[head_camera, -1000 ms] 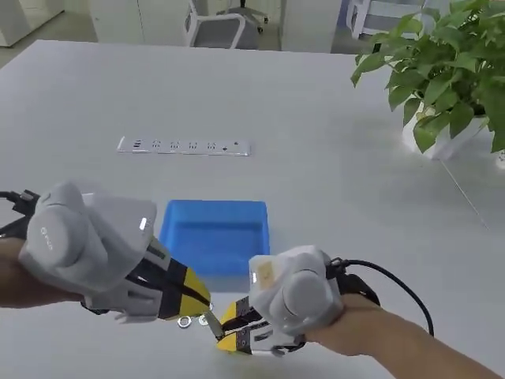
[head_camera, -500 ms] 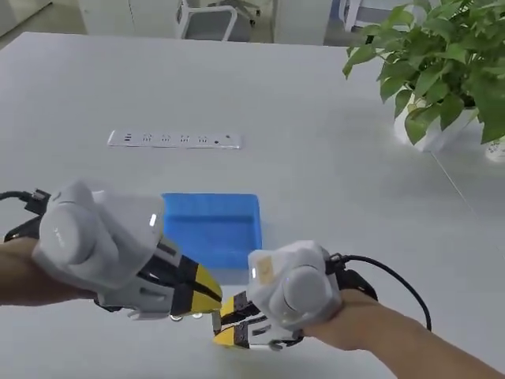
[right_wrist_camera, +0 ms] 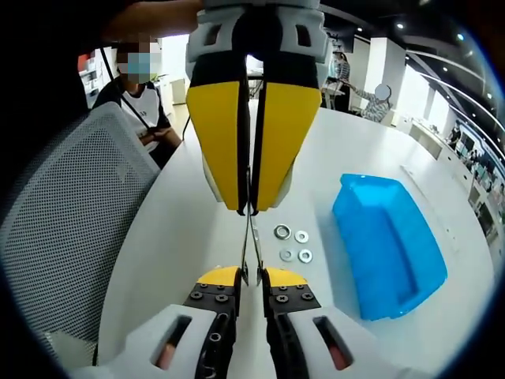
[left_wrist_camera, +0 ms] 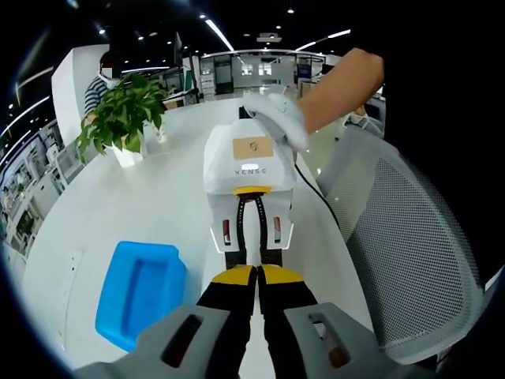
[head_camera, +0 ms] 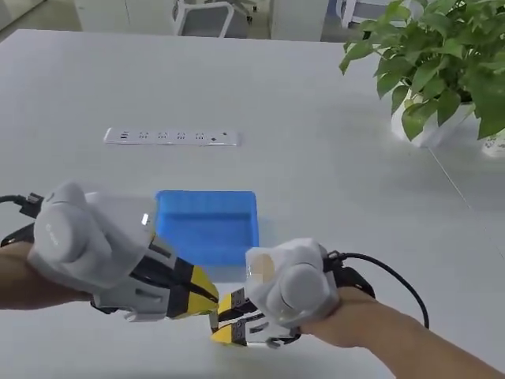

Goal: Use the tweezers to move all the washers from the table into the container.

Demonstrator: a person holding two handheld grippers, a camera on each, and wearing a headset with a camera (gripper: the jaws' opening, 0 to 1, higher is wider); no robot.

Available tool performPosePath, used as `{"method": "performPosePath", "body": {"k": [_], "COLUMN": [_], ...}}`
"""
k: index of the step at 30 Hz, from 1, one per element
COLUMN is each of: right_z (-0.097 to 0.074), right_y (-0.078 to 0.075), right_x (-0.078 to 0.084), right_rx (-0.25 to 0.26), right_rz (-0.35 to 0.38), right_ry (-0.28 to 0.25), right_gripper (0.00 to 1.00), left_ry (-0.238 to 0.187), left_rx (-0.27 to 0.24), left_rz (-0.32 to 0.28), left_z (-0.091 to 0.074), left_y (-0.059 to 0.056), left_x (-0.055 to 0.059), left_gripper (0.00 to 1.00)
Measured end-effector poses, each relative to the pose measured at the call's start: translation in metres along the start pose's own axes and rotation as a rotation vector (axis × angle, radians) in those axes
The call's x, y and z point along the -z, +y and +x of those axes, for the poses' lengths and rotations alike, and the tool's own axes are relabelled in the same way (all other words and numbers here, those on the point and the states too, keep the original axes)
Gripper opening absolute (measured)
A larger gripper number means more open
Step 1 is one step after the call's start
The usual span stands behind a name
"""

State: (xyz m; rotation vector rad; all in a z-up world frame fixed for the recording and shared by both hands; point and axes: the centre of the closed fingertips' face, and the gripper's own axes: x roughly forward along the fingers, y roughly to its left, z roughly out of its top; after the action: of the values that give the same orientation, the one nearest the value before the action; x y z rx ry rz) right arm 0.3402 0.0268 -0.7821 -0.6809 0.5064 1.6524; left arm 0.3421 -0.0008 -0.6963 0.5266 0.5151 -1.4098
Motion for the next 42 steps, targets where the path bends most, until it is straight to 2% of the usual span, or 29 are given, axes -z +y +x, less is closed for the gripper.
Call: {"method": "performPosePath", "body": {"k": [14, 27, 42], "right_z": [-0.002, -0.005, -0.005], "right_y": [-0.005, -0.013, -0.023], "right_x": [-0.003, -0.002, -0.004], "right_rx": [0.014, 0.043, 0.073], "right_rz": [0.0, 0.006, 0.008], "right_ry": [-0.007, -0.012, -0.022], "right_gripper": [0.13, 0.13, 0.12], "left_ry": [0.019, 0.015, 0.011], "left_rx": [-0.002, -0.011, -0.02], "left_rz": [0.018, 0.037, 0.04], "left_z": [-0.005, -0.007, -0.007], "left_y": [0.001, 0.009, 0.018], "left_x": [-0.003, -0.009, -0.006], "left_gripper": [0.06, 0.06, 0.06]}}
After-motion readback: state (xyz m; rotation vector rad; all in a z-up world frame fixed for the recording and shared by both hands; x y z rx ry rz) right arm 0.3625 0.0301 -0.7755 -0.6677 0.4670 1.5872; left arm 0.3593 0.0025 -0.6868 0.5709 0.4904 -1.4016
